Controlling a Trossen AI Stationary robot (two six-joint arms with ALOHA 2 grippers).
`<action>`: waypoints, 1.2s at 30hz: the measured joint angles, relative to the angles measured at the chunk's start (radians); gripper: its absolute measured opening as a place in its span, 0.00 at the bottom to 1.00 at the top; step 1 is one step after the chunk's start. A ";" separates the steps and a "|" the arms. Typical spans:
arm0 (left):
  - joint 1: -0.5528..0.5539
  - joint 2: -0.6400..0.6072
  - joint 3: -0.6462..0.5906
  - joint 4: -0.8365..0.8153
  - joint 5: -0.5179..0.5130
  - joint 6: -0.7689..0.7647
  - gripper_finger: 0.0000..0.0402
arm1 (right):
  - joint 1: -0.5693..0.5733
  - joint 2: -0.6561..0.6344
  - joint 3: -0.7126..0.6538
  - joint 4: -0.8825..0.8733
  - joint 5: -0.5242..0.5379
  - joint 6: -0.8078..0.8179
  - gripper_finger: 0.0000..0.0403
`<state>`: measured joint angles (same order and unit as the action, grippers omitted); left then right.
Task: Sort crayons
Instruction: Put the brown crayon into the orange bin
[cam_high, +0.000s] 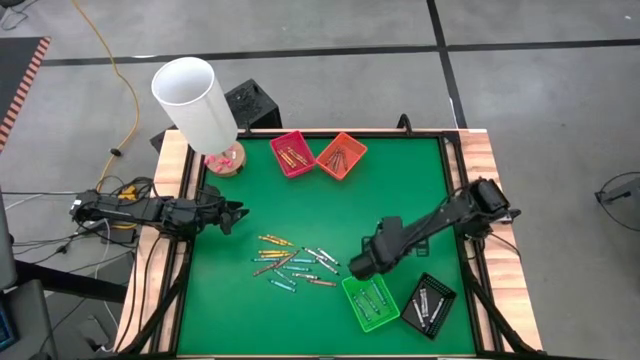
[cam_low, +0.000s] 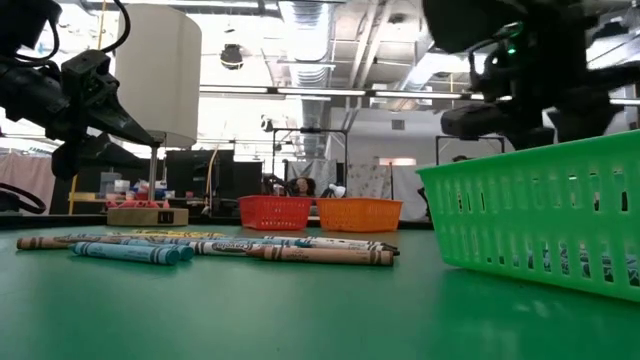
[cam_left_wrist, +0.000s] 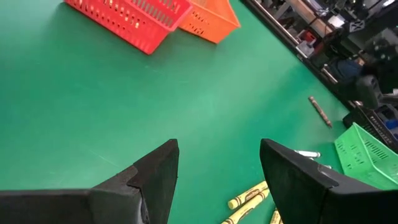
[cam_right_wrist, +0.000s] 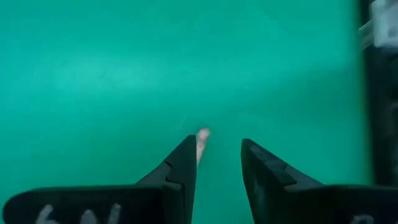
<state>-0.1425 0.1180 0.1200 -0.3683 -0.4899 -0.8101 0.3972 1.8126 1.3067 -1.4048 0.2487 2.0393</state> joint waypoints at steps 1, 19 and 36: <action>0.000 0.000 0.000 0.000 -0.004 -0.002 0.54 | 0.012 0.000 -0.012 0.028 -0.001 0.019 0.30; 0.000 0.000 0.000 0.000 -0.016 -0.005 0.54 | 0.081 -0.004 -0.215 0.381 0.000 0.189 0.30; 0.000 0.000 0.000 0.001 -0.021 -0.021 0.54 | 0.078 -0.002 -0.225 0.388 0.014 0.177 0.02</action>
<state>-0.1425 0.1177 0.1200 -0.3676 -0.5108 -0.8312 0.4755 1.8107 1.0813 -1.0168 0.2622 2.2163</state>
